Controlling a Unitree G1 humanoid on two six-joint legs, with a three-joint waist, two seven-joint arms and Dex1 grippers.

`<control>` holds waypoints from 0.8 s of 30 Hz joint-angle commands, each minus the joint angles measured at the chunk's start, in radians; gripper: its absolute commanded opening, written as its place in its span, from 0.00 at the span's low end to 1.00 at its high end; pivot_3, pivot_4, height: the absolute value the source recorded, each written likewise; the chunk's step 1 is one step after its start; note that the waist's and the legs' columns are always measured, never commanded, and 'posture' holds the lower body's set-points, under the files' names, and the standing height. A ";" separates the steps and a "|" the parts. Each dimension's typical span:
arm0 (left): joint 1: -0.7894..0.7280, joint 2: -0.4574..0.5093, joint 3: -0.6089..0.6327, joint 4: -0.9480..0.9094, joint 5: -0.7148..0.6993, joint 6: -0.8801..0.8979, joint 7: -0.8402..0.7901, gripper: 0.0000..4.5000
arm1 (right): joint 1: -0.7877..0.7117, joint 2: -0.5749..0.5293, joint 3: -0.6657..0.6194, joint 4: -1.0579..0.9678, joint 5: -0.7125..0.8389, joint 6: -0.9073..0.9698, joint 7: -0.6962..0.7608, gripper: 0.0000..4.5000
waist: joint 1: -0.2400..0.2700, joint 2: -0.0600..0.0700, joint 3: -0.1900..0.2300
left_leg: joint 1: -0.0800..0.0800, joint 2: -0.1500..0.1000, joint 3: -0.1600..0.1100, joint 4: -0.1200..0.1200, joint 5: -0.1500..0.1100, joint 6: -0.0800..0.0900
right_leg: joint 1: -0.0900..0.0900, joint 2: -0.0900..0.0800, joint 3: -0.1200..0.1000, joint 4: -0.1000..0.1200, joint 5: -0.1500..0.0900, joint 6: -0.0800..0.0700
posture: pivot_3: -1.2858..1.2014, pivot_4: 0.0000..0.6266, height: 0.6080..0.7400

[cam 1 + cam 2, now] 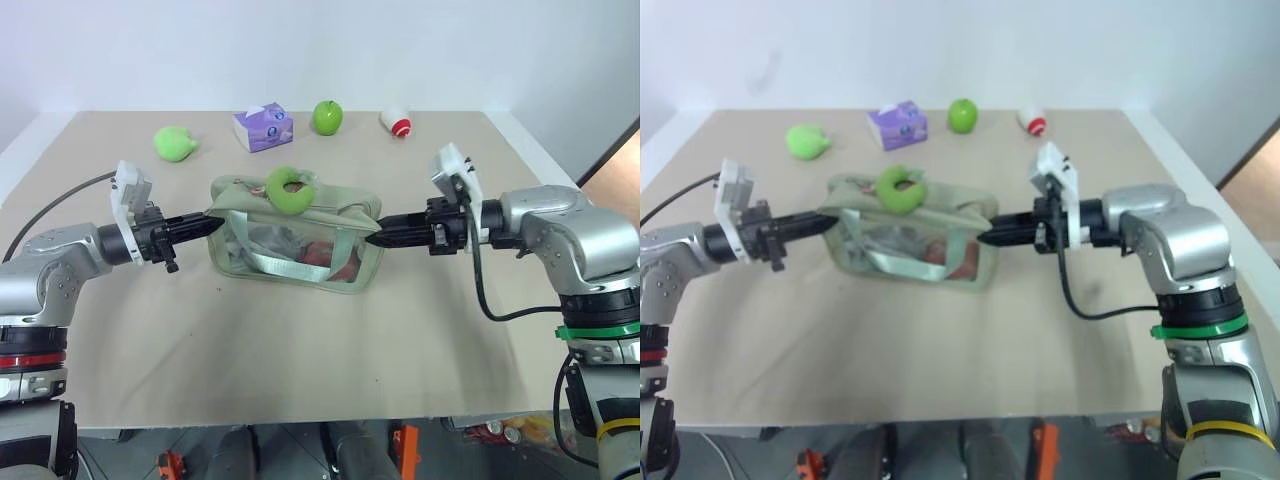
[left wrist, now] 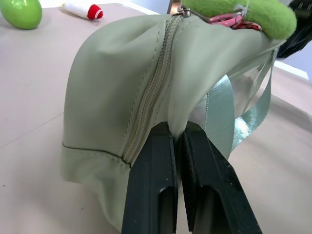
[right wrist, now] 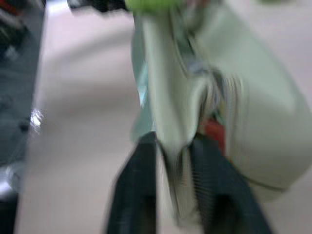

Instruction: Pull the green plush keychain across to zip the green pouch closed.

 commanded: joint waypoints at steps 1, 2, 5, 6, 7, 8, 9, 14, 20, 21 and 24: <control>0.004 -0.005 0.019 -0.049 -0.021 0.004 0.009 0.00 | -0.063 -0.010 -0.114 -0.034 0.106 0.035 0.005 0.53 | 0.001 0.000 0.000 | 0.000 0.000 0.000 0.000 0.000 0.000 | 0.000 0.000 0.000 0.000 0.000 0.000 | 0.52 0.24 1.00; 0.008 -0.006 0.019 -0.054 -0.021 0.005 0.011 0.00 | -0.073 -0.016 -0.144 -0.041 0.144 0.045 0.017 0.60 | 0.002 0.000 0.000 | 0.000 0.000 0.000 0.000 0.000 0.000 | 0.000 0.000 0.000 0.000 0.000 0.000 | 0.52 0.24 1.00; 0.014 -0.010 0.018 -0.060 -0.024 0.006 0.016 0.00 | -0.156 -0.004 -0.259 -0.025 0.293 0.101 0.012 0.75 | 0.004 0.001 0.000 | 0.000 0.000 0.000 0.000 0.000 0.000 | 0.000 0.000 0.000 0.000 0.000 0.000 | 0.52 0.24 1.00; 0.015 -0.011 0.018 -0.060 -0.025 0.005 0.017 0.00 | -0.186 0.004 -0.277 -0.021 0.309 0.094 -0.004 0.75 | 0.004 0.001 0.001 | 0.000 0.000 0.000 0.000 0.000 0.000 | 0.000 0.000 0.000 0.000 0.000 0.000 | 0.52 0.24 1.00; 0.017 -0.012 0.018 -0.062 -0.025 0.005 0.018 0.00 | -0.216 0.012 -0.271 -0.022 0.297 0.079 -0.029 0.75 | 0.004 0.001 0.001 | 0.000 0.000 0.000 0.000 0.000 0.000 | 0.000 0.000 0.000 0.000 0.000 0.000 | 0.52 0.24 1.00; 0.018 -0.014 0.018 -0.063 -0.025 0.005 0.019 0.00 | -0.235 0.017 -0.251 -0.029 0.274 0.064 -0.052 0.75 | 0.004 0.001 0.001 | 0.000 0.000 0.000 0.000 0.000 0.000 | 0.000 0.000 0.000 0.000 0.000 0.000 | 0.52 0.24 1.00; 0.017 -0.015 0.018 -0.062 -0.025 0.005 0.019 0.00 | -0.245 0.019 -0.219 -0.042 0.241 0.042 -0.067 0.75 | 0.004 0.001 0.001 | 0.000 0.000 0.000 0.000 0.000 0.000 | 0.000 0.000 0.000 0.000 0.000 0.000 | 0.52 0.24 1.00; 0.010 -0.025 0.018 -0.059 -0.024 0.002 0.025 0.00 | -0.201 0.005 0.099 -0.153 -0.173 -0.335 -0.103 0.75 | 0.004 0.000 0.000 | 0.000 0.000 0.000 0.000 0.000 0.000 | 0.000 0.000 0.000 0.000 -0.002 -0.003 | 0.52 0.24 1.00; 0.009 -0.037 0.020 -0.065 -0.026 0.002 0.034 0.00 | -0.254 0.042 0.270 0.005 -0.515 -0.748 -0.151 0.75 | 0.006 0.000 0.000 | -0.002 -0.001 0.001 0.001 0.000 0.000 | -0.001 -0.001 0.000 -0.001 0.000 0.000 | 0.52 0.24 1.00; 0.010 -0.039 0.020 -0.068 -0.027 0.002 0.036 0.00 | -0.278 0.060 0.269 0.046 -0.530 -0.781 -0.157 0.75 | 0.005 0.000 0.000 | -0.002 -0.001 0.001 0.001 0.000 0.000 | -0.001 -0.002 0.001 -0.001 0.001 0.001 | 0.52 0.24 1.00; 0.013 -0.043 0.022 -0.074 -0.030 0.001 0.042 0.00 | -0.315 0.079 0.262 0.121 -0.562 -0.868 -0.141 0.75 | 0.006 0.000 0.000 | -0.002 -0.001 0.001 0.000 0.000 0.000 | -0.001 -0.002 0.000 -0.001 0.001 0.002 | 0.52 0.24 1.00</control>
